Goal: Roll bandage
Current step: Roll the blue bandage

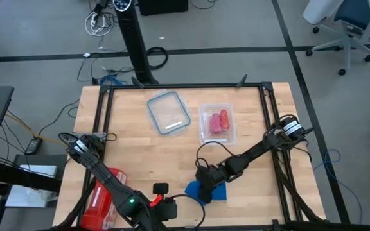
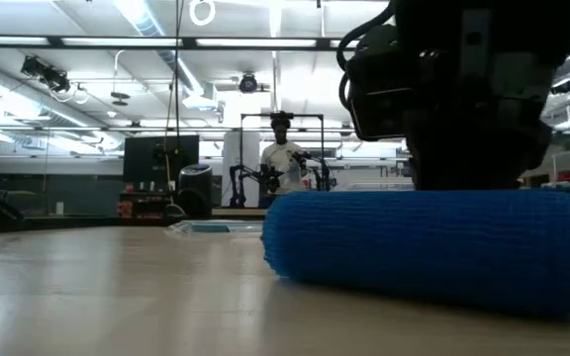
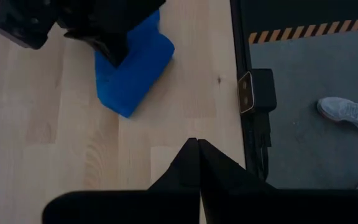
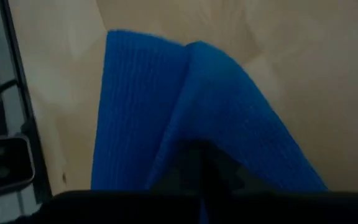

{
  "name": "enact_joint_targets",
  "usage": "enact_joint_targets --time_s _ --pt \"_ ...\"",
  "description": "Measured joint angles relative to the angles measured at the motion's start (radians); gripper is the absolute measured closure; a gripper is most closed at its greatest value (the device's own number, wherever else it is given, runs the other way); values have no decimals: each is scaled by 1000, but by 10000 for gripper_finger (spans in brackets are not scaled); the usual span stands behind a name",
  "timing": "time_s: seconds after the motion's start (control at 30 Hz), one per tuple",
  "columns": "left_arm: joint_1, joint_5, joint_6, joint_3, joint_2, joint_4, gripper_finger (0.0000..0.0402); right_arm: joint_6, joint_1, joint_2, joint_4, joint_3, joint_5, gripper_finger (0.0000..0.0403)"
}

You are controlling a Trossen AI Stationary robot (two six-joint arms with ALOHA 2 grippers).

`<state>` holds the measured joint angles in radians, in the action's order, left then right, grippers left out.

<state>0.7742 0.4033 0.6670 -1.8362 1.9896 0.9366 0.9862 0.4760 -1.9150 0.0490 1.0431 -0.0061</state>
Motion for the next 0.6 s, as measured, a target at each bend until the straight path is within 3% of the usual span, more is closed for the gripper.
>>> enact_joint_targets --time_s 0.4,0.6 --pt "-37 -43 -35 0 0 -81 401 53 92 115 243 0 -12 401" --pt "-94 -133 -77 27 -1 -194 401 122 193 119 354 0 14 401"
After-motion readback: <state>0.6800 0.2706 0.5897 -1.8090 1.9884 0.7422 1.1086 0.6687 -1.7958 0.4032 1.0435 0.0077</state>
